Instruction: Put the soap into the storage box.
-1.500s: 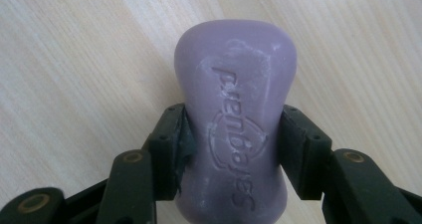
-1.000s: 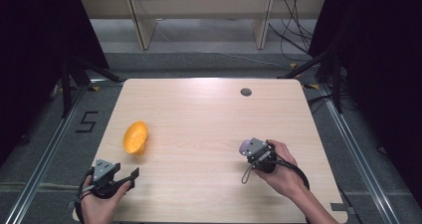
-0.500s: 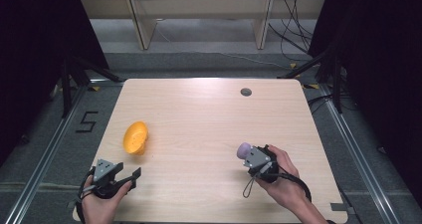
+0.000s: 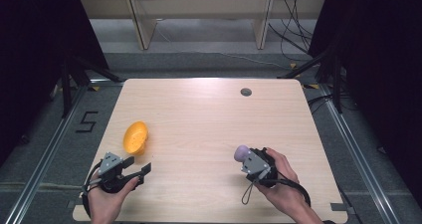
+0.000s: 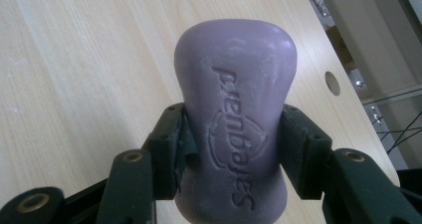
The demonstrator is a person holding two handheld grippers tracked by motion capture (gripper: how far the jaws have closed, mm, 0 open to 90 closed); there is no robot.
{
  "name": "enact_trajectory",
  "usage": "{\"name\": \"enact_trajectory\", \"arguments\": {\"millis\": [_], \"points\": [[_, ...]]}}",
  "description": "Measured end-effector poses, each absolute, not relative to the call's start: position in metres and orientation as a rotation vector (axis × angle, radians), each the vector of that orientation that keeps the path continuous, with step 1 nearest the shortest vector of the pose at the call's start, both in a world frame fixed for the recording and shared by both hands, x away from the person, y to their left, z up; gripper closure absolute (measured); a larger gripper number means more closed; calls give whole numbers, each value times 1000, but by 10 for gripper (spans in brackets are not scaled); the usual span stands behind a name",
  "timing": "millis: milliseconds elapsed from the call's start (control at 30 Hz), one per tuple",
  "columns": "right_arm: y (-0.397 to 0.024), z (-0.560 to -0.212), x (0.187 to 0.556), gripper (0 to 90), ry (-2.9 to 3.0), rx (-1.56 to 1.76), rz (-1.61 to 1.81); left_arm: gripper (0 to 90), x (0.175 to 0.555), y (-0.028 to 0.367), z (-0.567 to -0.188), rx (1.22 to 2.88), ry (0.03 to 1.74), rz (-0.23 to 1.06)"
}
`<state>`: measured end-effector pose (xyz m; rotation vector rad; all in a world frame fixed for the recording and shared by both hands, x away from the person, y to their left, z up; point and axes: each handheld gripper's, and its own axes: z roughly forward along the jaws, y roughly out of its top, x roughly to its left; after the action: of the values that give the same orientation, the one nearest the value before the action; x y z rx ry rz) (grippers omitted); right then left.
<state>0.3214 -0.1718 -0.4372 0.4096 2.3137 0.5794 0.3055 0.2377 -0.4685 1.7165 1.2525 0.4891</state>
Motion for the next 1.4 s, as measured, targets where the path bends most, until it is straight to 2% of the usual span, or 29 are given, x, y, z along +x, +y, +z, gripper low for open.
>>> {"name": "enact_trajectory", "arguments": {"millis": [633,1400], "points": [[-171,-436,321,502,2289,414,578,284,335,148,-423,1836,964,380],[-164,-437,320,501,2294,379,590,294,351,68,-413,1879,812,180]]}}
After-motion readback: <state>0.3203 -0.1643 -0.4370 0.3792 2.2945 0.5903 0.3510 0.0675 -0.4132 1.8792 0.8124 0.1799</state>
